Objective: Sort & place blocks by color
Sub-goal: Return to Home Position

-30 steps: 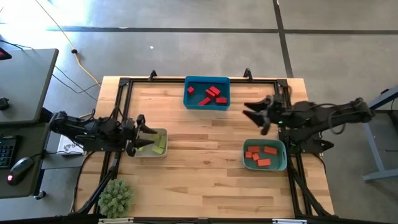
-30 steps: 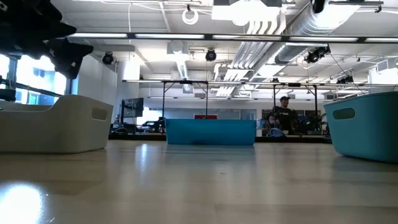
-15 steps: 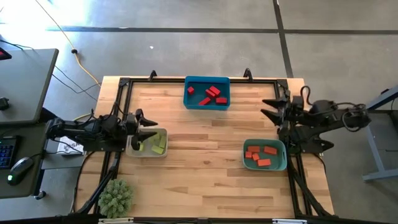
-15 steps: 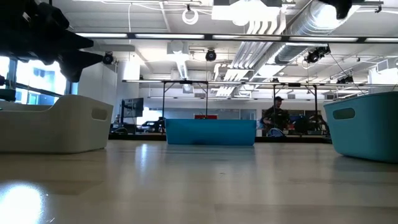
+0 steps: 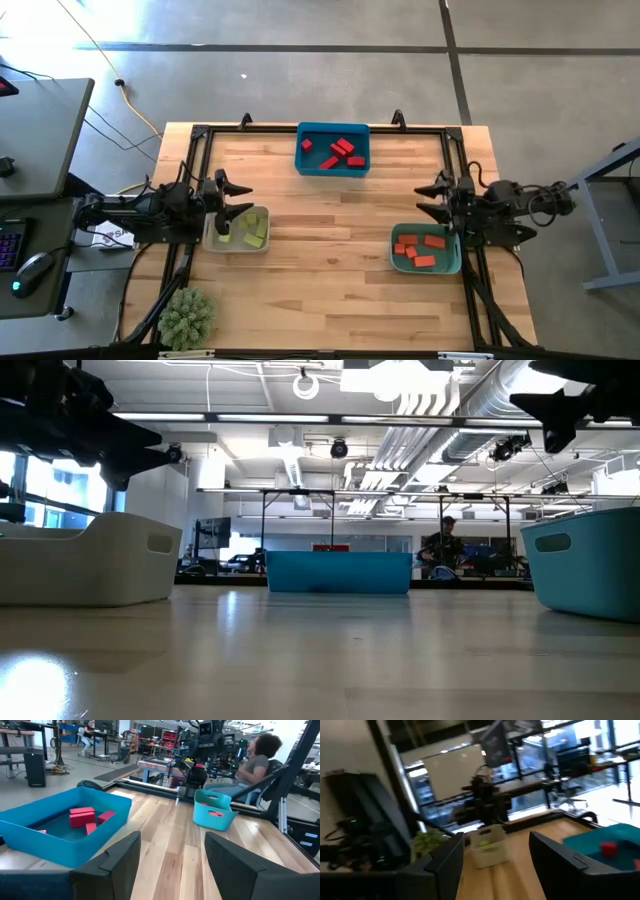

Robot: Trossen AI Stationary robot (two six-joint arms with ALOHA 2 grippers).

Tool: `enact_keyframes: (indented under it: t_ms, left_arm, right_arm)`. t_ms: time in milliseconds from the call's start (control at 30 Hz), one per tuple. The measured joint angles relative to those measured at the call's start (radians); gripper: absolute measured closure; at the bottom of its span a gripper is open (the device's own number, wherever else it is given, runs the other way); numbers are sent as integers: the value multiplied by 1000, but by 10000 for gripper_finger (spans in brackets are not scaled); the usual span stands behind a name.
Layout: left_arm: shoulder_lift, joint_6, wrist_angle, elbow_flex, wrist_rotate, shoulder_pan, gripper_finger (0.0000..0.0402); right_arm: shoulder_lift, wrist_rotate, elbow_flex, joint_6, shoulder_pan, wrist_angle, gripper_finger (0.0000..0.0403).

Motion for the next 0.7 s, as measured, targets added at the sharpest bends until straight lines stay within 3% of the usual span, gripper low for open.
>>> enact_keyframes:
  t_ms: [300,700]
  left_arm:
    - [0,20,1,0,1,0,190]
    - [0,123,2,0,2,0,190]
  right_arm:
    - [9,-181,-140,30,0,159,192]
    - [16,-39,-177,26,0,79,192]
